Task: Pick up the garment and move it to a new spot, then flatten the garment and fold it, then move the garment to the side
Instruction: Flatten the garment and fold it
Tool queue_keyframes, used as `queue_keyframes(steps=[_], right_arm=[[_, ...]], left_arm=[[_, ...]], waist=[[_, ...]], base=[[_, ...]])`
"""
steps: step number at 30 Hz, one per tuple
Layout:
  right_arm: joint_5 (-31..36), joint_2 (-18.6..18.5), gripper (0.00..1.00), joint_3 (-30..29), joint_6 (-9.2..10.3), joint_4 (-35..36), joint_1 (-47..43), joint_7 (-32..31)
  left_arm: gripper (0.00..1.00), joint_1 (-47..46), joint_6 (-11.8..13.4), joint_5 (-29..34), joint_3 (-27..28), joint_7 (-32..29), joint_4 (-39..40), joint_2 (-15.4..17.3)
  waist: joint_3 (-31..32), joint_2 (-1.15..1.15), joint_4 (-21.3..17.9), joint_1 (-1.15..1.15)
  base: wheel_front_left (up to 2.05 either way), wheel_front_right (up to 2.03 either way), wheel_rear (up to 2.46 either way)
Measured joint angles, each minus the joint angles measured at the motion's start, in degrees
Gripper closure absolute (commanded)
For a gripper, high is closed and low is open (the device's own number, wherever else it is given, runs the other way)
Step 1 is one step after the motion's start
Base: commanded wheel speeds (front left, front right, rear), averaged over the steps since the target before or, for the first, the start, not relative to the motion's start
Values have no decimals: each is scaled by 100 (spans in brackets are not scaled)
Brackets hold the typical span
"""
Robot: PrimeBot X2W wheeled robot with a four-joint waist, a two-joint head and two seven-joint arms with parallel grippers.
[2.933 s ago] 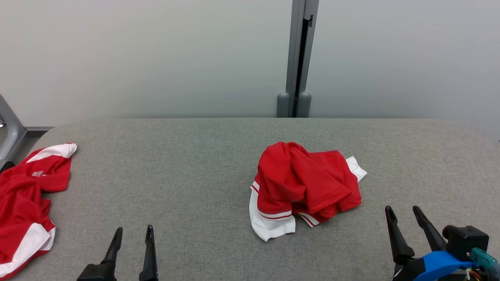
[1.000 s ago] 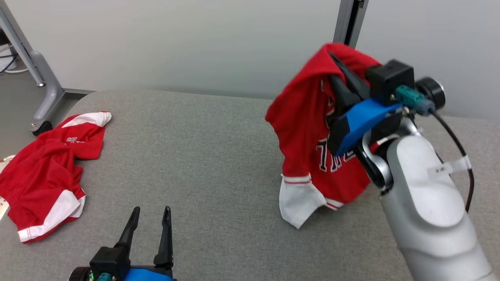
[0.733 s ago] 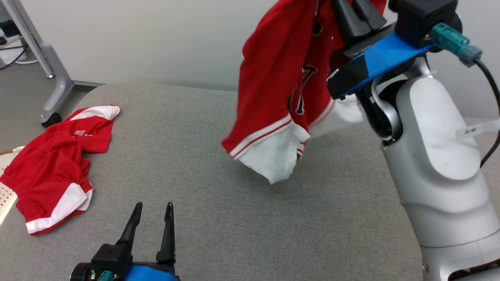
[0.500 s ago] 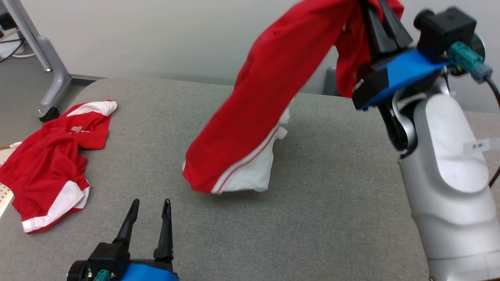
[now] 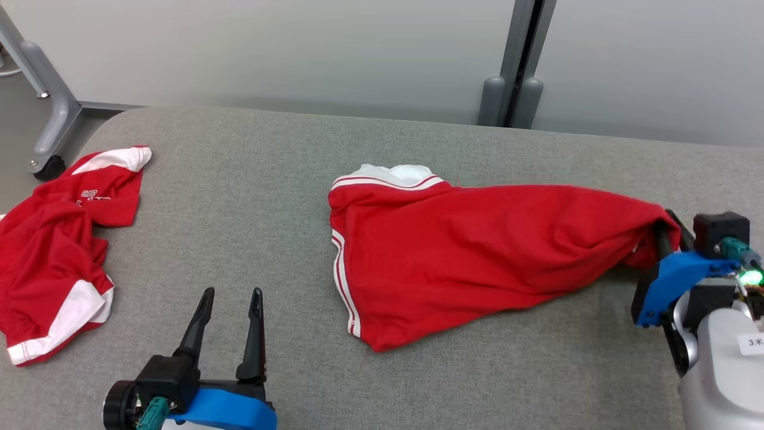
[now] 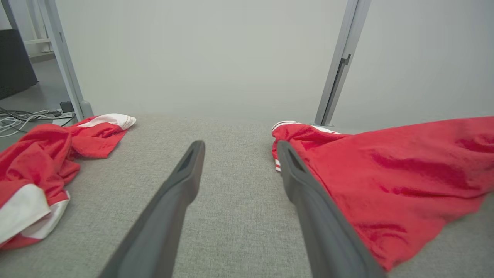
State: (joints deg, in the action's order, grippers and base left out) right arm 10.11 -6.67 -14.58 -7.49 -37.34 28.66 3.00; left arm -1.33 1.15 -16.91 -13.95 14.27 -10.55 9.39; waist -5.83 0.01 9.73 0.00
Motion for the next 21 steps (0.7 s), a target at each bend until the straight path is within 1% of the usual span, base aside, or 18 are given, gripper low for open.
queue_keyframes(steps=[3,6,11,16,17,21], right_arm=[[94,64,0,-197,0,-10,-213,-37],[78,148,0,-332,0,185,-464,-33],[-270,313,0,-314,0,732,-1061,-152],[-859,369,0,-269,0,1206,-1561,-721],[-887,374,0,-277,0,1269,-1605,-844],[-1106,374,0,-310,0,1260,-1552,-1277]], left_arm=[[0,-1,7,0,-3,3,-19,8],[0,2,32,-18,-7,3,-25,19],[0,48,56,-35,3,3,-20,66],[0,97,74,-76,3,-3,8,93],[0,104,81,-76,-2,-4,14,98],[0,98,83,-76,-24,-7,77,108]], waist=[[35,0,-39,0],[85,0,-94,0],[166,0,-225,-1],[203,0,-390,-1],[202,0,-420,-1],[119,0,-454,-1]], base=[[0,0,0],[0,0,0],[0,0,0],[0,0,0],[0,0,0],[0,0,0]])
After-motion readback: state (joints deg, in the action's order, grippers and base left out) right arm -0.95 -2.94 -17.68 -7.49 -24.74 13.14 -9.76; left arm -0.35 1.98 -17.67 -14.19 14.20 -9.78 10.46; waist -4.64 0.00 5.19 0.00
